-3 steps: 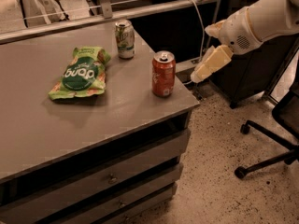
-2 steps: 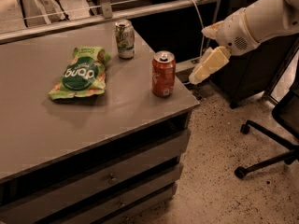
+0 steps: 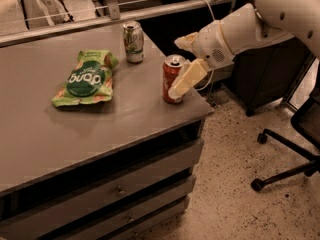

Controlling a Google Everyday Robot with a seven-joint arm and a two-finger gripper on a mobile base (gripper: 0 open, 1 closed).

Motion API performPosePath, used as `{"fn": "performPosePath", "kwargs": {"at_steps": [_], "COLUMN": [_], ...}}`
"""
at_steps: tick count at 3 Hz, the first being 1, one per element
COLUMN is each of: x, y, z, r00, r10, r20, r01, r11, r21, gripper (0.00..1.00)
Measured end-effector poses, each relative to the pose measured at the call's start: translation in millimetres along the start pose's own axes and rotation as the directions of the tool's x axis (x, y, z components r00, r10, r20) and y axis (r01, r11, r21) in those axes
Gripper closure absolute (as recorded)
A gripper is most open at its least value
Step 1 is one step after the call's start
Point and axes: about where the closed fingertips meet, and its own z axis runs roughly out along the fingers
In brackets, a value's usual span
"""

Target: Move coke can near green rice chip bag

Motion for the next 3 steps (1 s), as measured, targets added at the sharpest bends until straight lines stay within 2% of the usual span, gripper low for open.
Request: {"fn": "performPosePath", "kwargs": {"at_steps": [1, 2, 3], "x": [-2.8, -4.2, -5.3], "y": [1.7, 2.5, 3.2], "z": [3.5, 6.2, 8.5], "r00": [1.0, 1.0, 1.0], "r10": [-0.005, -0.008, -0.009], "r20": [0.006, 0.007, 0.007], "r01": [0.005, 0.008, 0.01], "r11": [1.0, 0.9999, 0.9998], "r21": [-0.008, -0.013, -0.018], "gripper": [0.0, 0.18, 0.42]}}
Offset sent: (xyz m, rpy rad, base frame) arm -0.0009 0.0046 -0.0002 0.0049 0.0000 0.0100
